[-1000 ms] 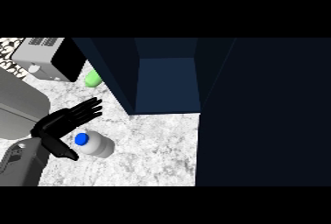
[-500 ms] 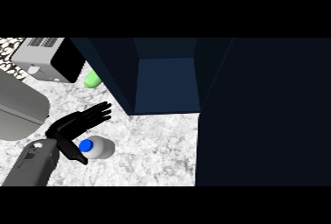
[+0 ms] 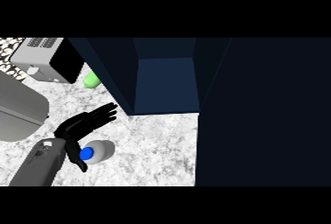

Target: Pick up the bottled water, place it into the cabinet and close the cabinet

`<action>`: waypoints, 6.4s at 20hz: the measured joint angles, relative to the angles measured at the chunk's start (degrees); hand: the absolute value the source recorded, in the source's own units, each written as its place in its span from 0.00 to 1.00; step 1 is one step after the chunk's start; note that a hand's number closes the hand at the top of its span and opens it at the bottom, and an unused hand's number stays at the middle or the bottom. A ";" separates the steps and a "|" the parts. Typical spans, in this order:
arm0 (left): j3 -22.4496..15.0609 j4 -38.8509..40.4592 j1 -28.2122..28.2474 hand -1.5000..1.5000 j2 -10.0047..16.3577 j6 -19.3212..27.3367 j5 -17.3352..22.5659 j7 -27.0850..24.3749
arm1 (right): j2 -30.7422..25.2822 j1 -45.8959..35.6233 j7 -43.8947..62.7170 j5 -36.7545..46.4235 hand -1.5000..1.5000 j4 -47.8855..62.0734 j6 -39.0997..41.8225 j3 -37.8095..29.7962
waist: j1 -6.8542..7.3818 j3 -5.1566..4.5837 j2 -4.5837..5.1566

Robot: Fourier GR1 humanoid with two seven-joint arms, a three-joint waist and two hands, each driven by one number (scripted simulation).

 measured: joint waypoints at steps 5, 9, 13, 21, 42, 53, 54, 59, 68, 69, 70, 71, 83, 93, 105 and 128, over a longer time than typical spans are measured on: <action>-1.53 1.89 -0.23 0.00 -1.04 0.46 0.88 -0.09 | 0.41 -0.45 0.12 0.40 0.00 0.41 -0.43 0.50 | 0.05 0.05 -0.03; -2.35 3.66 -0.66 0.00 -2.07 -0.60 2.62 1.75 | 0.68 -1.20 0.01 0.35 0.00 1.25 -0.65 0.31 | 0.17 0.03 -0.04; -3.08 5.31 -1.27 0.00 -3.62 -1.75 4.22 3.81 | 0.78 -1.92 1.10 -0.04 0.00 1.09 -1.08 0.27 | 0.30 -0.04 0.01; -5.03 5.29 -0.78 0.00 -4.83 -3.43 5.93 4.93 | 0.82 -2.18 1.15 -0.21 0.00 1.77 -1.09 0.47 | 0.40 -0.11 -0.03; 3.56 -0.86 5.60 1.00 -6.37 10.32 18.17 -0.72 | 1.29 -1.30 0.14 1.01 0.00 2.14 -2.83 -0.09 | 3.33 -0.14 -0.59; 11.74 -3.73 11.04 1.00 -9.00 21.29 25.78 -8.97 | -0.19 -1.09 -0.55 -0.12 0.00 3.40 -1.54 -0.63 | 2.31 -0.01 -0.67; 11.48 -5.45 11.95 1.00 -9.52 21.40 26.48 -8.11 | 0.11 -1.80 -0.21 0.07 0.00 3.62 -1.92 -0.30 | 2.38 -0.02 -0.67; 10.13 -12.18 15.32 1.00 -11.08 22.02 29.36 -3.72 | 0.36 -2.21 -0.30 0.71 0.00 3.83 -2.56 1.11 | 2.42 -0.14 -0.62; 2.16 -30.60 19.45 1.00 -15.11 31.28 31.33 6.11 | 0.01 -2.83 -0.39 0.18 0.00 4.65 -3.04 1.58 | 2.45 -0.16 -0.62; 0.64 -32.07 19.76 1.00 -15.32 32.72 31.44 6.01 | 0.22 -1.98 -1.03 0.86 0.00 4.52 -3.18 2.67 | 2.37 -0.17 -0.62; -0.79 -33.09 19.68 1.00 -15.49 34.48 31.40 5.90 | -0.02 -1.20 -1.30 0.86 0.00 3.88 -3.04 3.14 | 2.29 -0.17 -0.61; -1.82 -34.76 18.86 1.00 -15.63 36.35 31.60 6.89 | 0.10 -1.69 -0.75 0.77 0.00 3.64 -3.31 3.29 | 2.30 -0.18 -0.60; -17.00 -42.85 9.27 1.00 -16.09 58.72 31.40 10.87 | -0.60 -2.35 -0.41 0.09 0.00 4.04 -4.14 4.03 | 1.87 -0.20 -0.51; -21.30 -33.05 -8.18 1.00 -16.11 72.76 28.46 11.70 | -0.08 -4.19 1.13 0.23 0.00 3.97 -6.07 5.15 | 1.34 -0.21 -0.36; -19.22 -7.40 -28.69 1.00 -16.11 79.93 26.89 6.37 | -0.59 -6.81 -0.11 -1.44 0.00 7.26 -5.27 3.85 | 0.53 -0.20 -0.03; -15.60 25.09 -40.65 1.00 -14.56 89.11 19.55 -6.74 | -2.19 -8.18 0.51 -3.06 0.00 7.24 -3.86 3.32 | -1.42 -0.14 0.85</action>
